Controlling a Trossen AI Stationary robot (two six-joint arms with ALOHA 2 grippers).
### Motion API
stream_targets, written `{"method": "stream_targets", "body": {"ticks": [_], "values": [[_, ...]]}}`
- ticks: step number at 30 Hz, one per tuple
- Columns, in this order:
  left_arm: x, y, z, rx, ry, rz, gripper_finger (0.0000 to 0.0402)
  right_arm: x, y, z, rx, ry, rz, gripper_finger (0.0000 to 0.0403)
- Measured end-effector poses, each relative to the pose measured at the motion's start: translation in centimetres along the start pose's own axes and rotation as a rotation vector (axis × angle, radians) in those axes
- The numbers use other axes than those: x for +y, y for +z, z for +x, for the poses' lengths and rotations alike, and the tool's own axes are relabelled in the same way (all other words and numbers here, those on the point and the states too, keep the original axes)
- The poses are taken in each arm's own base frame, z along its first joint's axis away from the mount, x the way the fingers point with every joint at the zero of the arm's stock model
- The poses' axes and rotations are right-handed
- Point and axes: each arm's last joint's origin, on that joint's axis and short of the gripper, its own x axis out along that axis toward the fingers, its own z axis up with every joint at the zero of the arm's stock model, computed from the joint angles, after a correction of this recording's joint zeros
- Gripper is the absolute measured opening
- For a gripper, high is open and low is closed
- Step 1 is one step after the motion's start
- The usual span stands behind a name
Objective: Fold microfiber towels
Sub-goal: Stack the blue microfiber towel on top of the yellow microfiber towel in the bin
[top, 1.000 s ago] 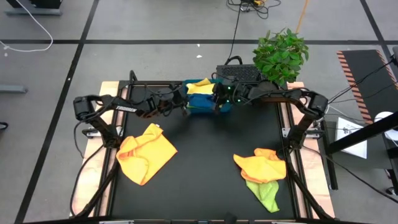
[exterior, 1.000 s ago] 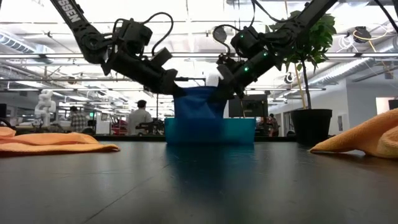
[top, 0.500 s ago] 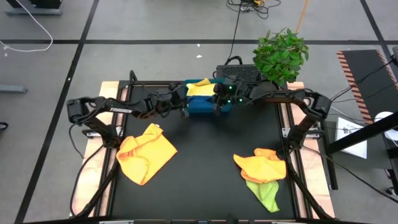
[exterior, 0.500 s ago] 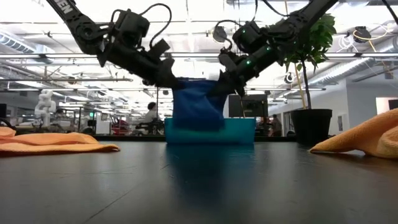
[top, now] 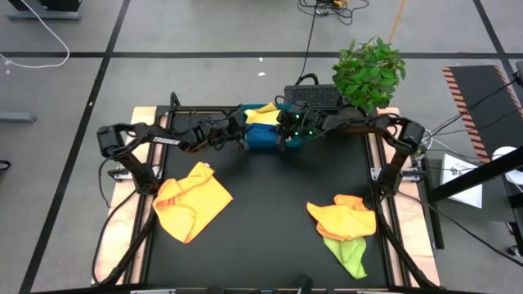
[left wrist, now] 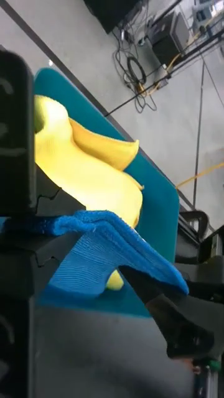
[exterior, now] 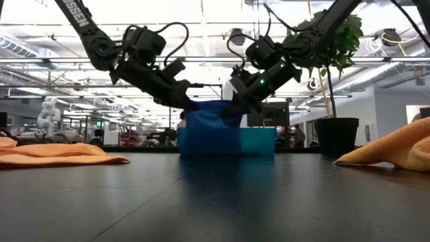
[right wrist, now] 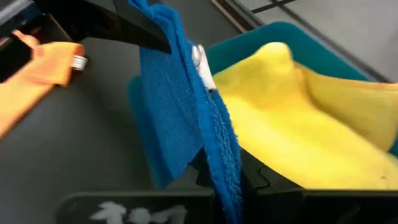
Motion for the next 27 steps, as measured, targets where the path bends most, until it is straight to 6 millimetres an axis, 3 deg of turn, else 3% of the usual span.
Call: {"method": "stream_targets", "body": {"ticks": [4, 11, 16, 27], "values": [[0.7, -0.8, 1.1, 0.019, 0.028, 0.004, 0.0031, -0.5, -0.4, 0.9, -0.013, -0.057, -0.037, 0.0004], [2.0, -2.1, 3.1, 0.100, 0.119, 0.066, 0.0023, -1.3, -1.5, 1.7, 0.045, -0.210, -0.108, 0.0011], [2.2, -1.8, 3.2, 0.084, 0.117, 0.062, 0.0032, -1.4, -1.0, 1.6, 0.005, -0.204, -0.116, 0.0061], [2.1, -0.9, 2.8, 0.049, 0.103, 0.056, 0.0100, -1.8, 0.0, 1.2, -0.075, -0.260, -0.111, 0.0169]]}}
